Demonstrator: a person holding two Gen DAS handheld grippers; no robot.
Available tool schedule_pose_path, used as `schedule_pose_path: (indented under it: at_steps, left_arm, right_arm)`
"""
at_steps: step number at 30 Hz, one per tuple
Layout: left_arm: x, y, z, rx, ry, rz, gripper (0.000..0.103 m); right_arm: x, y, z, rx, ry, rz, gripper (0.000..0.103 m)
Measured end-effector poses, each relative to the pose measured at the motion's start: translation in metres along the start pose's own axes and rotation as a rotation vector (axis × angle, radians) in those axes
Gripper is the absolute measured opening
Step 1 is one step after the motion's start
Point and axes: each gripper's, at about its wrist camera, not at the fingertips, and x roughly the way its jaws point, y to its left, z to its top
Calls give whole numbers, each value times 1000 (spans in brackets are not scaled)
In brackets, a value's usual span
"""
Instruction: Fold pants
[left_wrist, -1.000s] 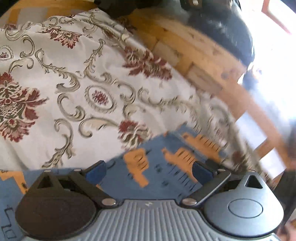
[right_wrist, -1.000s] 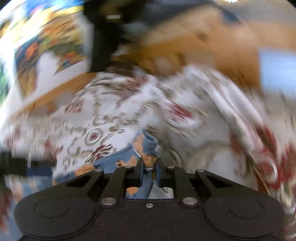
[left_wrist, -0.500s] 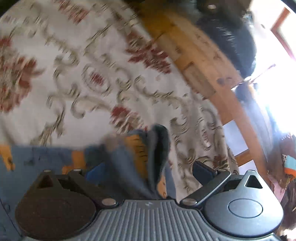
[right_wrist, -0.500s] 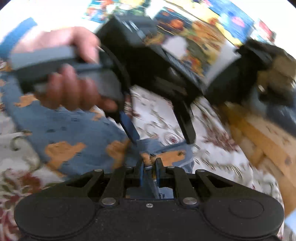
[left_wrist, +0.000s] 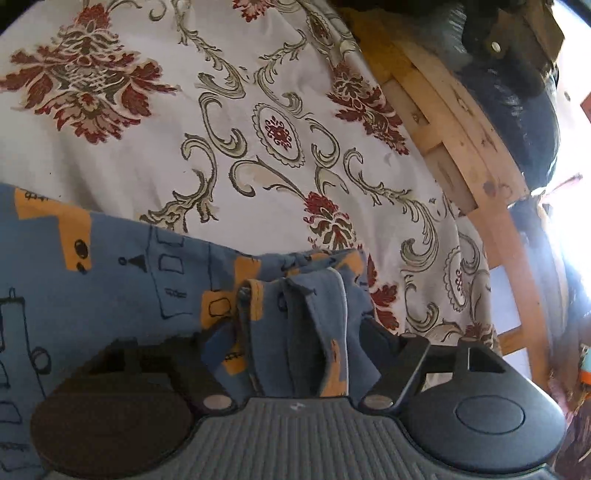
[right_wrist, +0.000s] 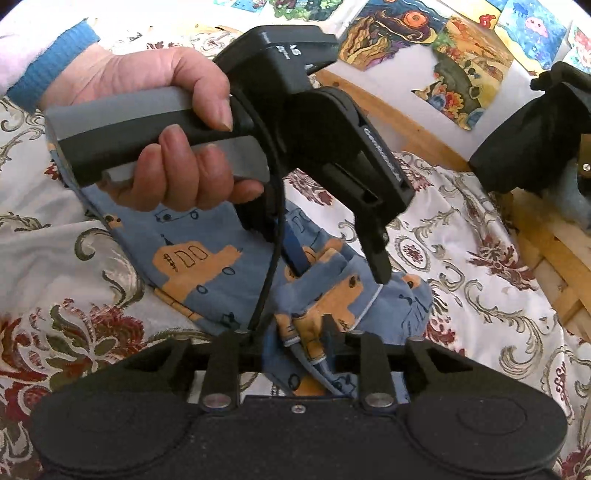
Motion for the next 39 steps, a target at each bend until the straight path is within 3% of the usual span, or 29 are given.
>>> schedule_pose_path:
  at_steps: [1, 2, 4, 5, 6, 7, 11, 17, 20, 27, 32, 39]
  left_arm:
    - [-1, 2, 0, -18, -4, -6, 78]
    - [-2, 3, 0, -33, -8, -11, 78]
    - [-2, 5, 0, -48, -15, -4, 73]
    - [-1, 4, 0, -44, -20, 15, 57]
    - [2, 2, 1, -35, -18, 56, 45]
    - [4, 1, 2, -34, -8, 92, 31]
    - [1, 1, 1, -72, -12, 75, 16]
    - [-33, -13, -4, -26, -101, 69, 11]
    - [-53, -14, -9, 19, -137, 104, 11]
    - [-75, 9, -24, -6, -160, 161, 8]
    - [-71, 32, -30, -40, -134, 194, 9]
    - [-69, 44, -34, -52, -132, 175, 9]
  right_arm:
    - [2, 0, -2, 2, 3, -9, 46]
    - [2, -1, -2, 10, 5, -15, 48]
    - [3, -4, -7, 39, 12, 0, 42]
    - [4, -6, -7, 56, 18, 18, 38]
    - [5, -7, -7, 66, 21, 33, 23]
    - [5, -7, -7, 67, 22, 43, 18]
    - [5, -7, -6, 73, 13, 42, 16]
    - [-14, -10, 0, 115, -115, 60, 15]
    - [-18, -6, 2, 108, -148, 96, 15]
    - [-14, 14, 13, 60, -134, 161, 15]
    - [0, 29, 17, 47, -71, 179, 15]
    - [2, 29, 16, 69, -56, 188, 16]
